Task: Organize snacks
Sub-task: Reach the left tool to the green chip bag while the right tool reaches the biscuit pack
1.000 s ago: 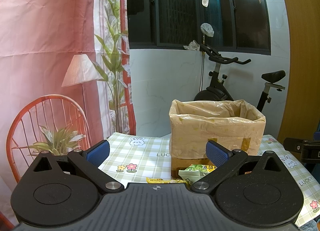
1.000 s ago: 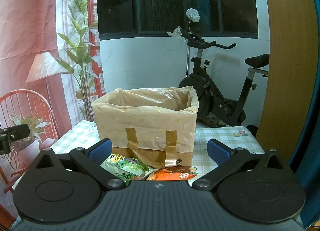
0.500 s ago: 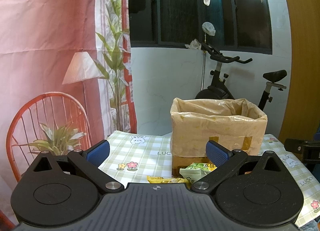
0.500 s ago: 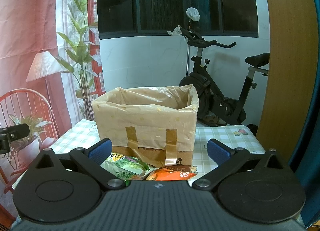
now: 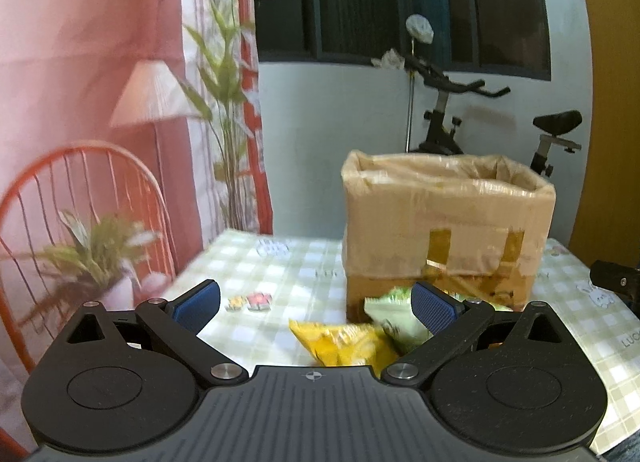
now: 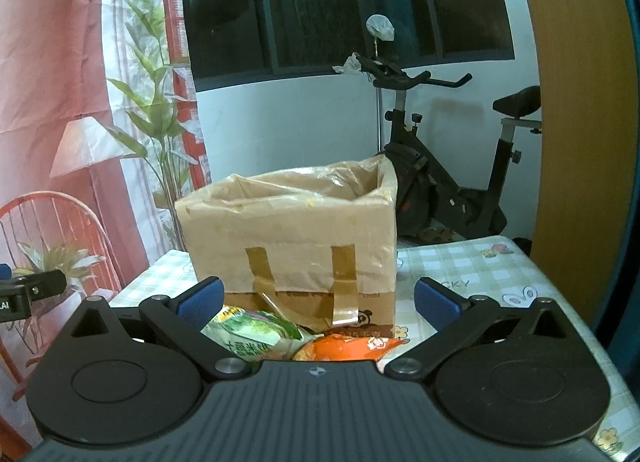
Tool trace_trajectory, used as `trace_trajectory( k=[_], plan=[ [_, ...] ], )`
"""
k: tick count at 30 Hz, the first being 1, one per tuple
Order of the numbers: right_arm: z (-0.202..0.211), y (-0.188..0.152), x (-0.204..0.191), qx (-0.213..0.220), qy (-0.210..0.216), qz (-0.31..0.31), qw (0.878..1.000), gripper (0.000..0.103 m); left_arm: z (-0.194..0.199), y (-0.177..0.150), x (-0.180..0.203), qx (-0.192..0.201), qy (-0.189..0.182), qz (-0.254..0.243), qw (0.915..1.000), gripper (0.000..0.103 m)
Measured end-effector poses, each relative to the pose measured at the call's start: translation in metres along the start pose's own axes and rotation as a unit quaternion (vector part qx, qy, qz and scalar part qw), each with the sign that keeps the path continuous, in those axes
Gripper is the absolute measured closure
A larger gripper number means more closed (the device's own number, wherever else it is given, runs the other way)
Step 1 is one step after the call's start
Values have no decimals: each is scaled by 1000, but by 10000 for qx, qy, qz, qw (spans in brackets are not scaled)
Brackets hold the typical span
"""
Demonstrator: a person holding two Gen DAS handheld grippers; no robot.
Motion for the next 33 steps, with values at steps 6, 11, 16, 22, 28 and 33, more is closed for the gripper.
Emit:
trace_trajectory(
  k=[6,11,16,22,28,33],
  plan=[
    [-17,-28,0,-9,-131,273,9995,0,-29,-37,6,-398,-292,161,9987,7],
    [-34,-55,-2,-207,-44,342,9992,0,-50,-64,14,-863,-473,158,9950,8],
    [-48,-74,5,-375,13,239,9990,0,-66,-87,25,-1217,-561,91,9909,9],
    [-59,-92,14,-559,37,127,9983,0,-85,-106,33,-1579,-637,283,9850,9],
    [-67,-103,23,-656,63,2,9978,0,-96,-117,38,-1788,-667,462,9805,9],
    [-71,-109,25,-733,134,-56,9972,0,-102,-124,40,-1925,-725,690,9762,8]
  ],
)
Point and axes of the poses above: each gripper's, at about its wrist camera, not at the fingertips, and z roughly against the way its jaws point, x to its right, y to its top, the point moved 10 cm from there along -z, roughly the way its jaws point, and after that the axes turned 11 degrees about z, right-handed, at the moved point
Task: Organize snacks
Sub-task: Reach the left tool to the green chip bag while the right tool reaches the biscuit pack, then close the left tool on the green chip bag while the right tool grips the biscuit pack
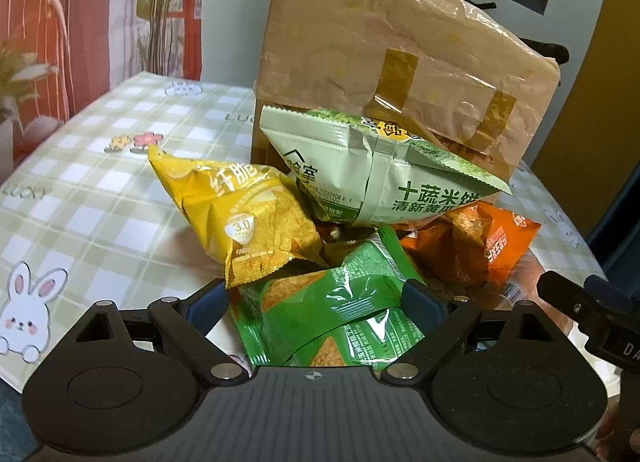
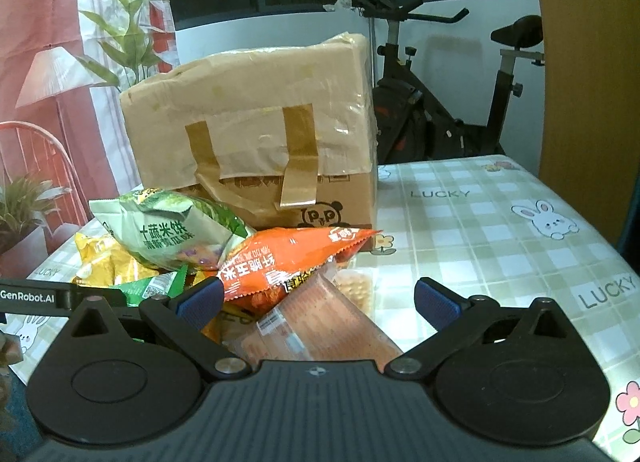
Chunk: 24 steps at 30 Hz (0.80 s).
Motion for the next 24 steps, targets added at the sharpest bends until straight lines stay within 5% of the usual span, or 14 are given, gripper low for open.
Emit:
trace_trajectory(
  k=[14,17,24],
  plan=[
    [-4,-3,2,-79,65,-108,9999,0,-24,-12,-2,-113,-133,53,9998,0],
    [-5,-4,2,-98,81,-110,9999,0,-20,-11,3,-124,-310,-48,9994,14],
    [-10,-12,3,-271,108,-54,9996,1,-8,-6,4,-30,-192,-350,9992,22]
  ],
)
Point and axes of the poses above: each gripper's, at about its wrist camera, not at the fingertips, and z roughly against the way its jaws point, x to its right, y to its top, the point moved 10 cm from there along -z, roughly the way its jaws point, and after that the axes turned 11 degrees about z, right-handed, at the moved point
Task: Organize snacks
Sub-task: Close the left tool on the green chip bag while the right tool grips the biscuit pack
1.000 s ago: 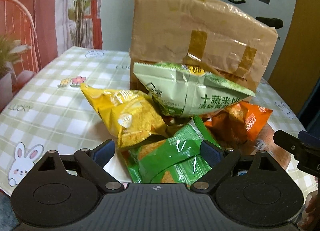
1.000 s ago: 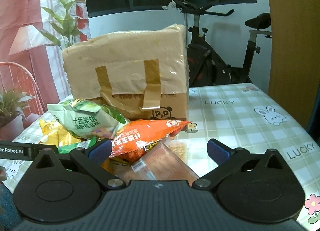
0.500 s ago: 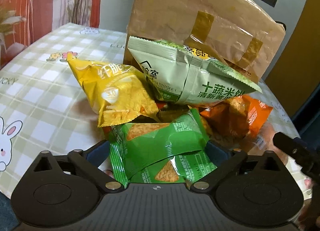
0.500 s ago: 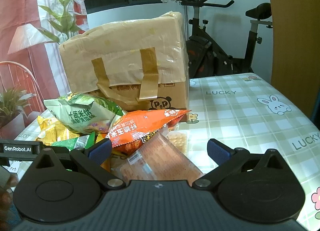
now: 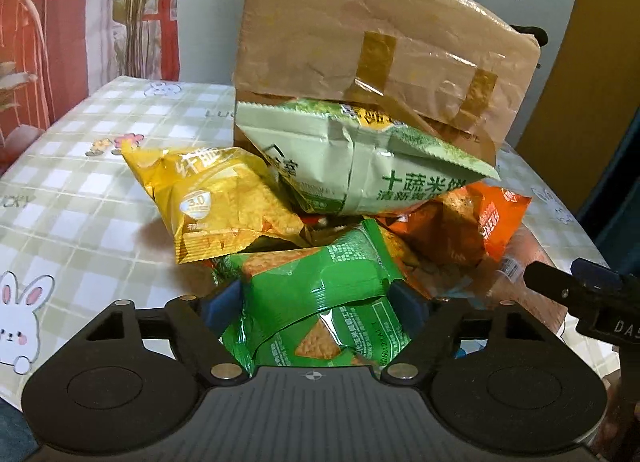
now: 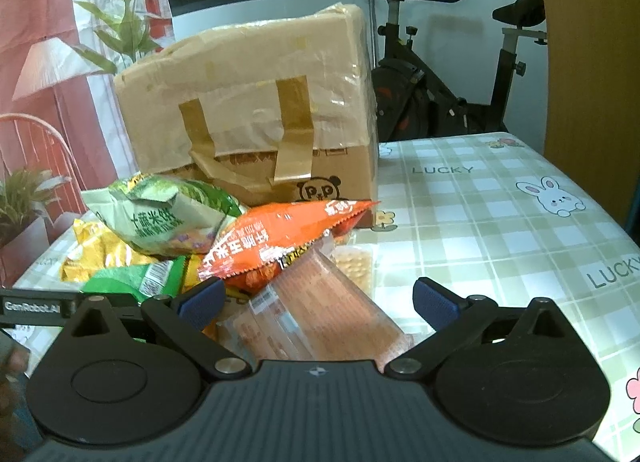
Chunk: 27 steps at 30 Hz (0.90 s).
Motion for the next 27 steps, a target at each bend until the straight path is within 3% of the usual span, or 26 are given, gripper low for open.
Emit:
trace_trajectory(
  k=[12,23,27],
  plan=[
    [-5,-8,-11,-169,76,696,9974,8,26,11,10,391,-138,-128,9991,23],
    [-31,-22,-22,-530,135,1331,9896,7,33,16,10,579,-115,-149,9981,24],
    [-32,-22,-23,-561,151,1441,9879,19,35,16,7,572,-105,-80,9983,24]
  ],
)
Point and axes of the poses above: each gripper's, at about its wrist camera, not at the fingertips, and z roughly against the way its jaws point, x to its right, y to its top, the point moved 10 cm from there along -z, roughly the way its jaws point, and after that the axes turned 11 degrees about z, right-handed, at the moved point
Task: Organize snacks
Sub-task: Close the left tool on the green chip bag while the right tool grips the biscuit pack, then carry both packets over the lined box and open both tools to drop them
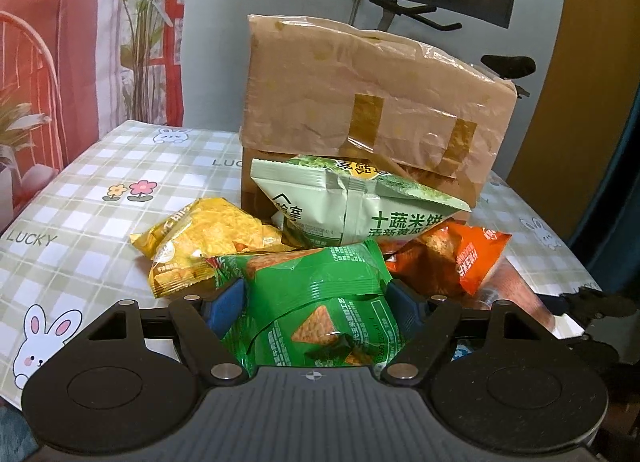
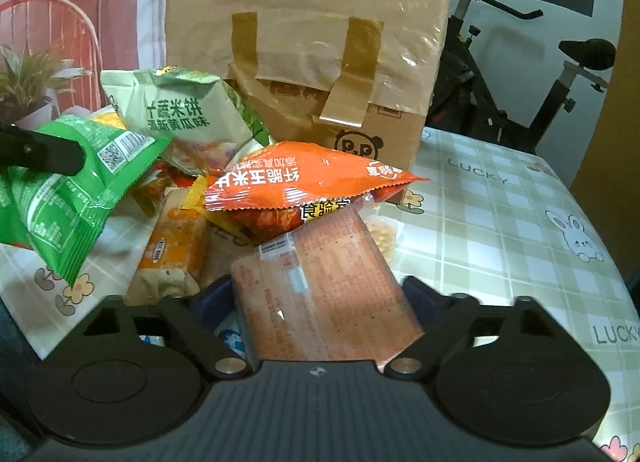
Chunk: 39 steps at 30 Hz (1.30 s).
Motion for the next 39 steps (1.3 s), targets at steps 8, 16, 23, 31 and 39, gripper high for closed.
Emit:
trace_trajectory(
  k=[8,16,23,31,39],
  plan=[
    [23,-7,11,-83,6,-251,9997,22,8,2,-8,81,85,169,9998,24],
    [43,2,26,226,-388,-426,9981,23,26,10,-11,368,134,187,9991,24],
    [42,-1,28,73,-498,-428,9978,23,42,21,-29,590,362,484,9964,24],
    [58,12,37,361,-708,-493,9956,23,64,49,-30,1221,462,353,9908,24],
    [82,47,57,933,-804,-647,9903,23,75,97,-12,1805,464,-278,9821,24]
  ],
)
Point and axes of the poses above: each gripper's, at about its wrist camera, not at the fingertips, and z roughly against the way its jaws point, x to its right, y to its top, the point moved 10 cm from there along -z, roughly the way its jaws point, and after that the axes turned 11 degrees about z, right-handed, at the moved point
